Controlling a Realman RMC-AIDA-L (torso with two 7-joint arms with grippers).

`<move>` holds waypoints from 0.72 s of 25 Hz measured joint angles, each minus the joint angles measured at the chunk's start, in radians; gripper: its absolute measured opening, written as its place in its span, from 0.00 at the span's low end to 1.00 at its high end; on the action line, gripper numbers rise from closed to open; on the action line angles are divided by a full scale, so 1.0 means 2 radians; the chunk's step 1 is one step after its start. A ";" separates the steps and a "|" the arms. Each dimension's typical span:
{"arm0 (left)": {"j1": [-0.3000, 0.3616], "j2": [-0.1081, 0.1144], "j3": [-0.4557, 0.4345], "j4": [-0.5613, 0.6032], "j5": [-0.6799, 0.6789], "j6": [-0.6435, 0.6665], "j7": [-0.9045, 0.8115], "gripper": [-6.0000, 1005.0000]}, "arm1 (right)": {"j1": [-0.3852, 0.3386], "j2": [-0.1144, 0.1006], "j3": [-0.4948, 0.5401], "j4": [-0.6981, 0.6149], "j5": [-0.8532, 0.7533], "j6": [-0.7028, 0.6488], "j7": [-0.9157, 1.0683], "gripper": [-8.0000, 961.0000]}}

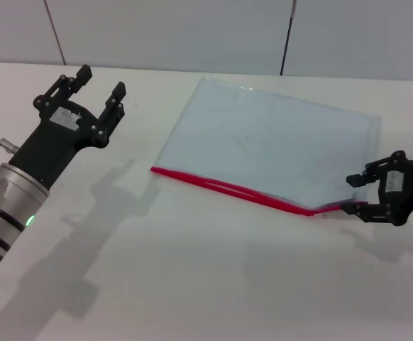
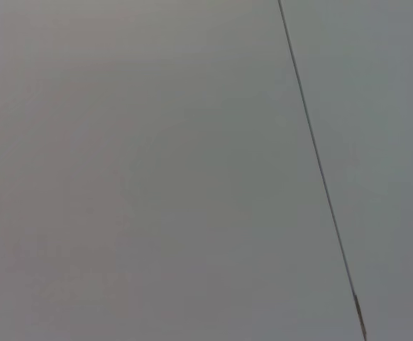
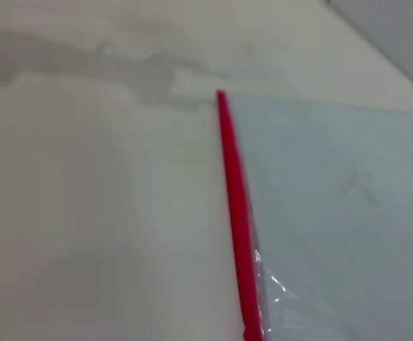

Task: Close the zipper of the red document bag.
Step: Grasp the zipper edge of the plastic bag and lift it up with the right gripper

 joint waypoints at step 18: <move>0.001 0.002 0.000 0.001 0.000 0.000 0.000 0.58 | -0.001 0.000 -0.232 -0.107 -0.103 0.065 0.190 0.50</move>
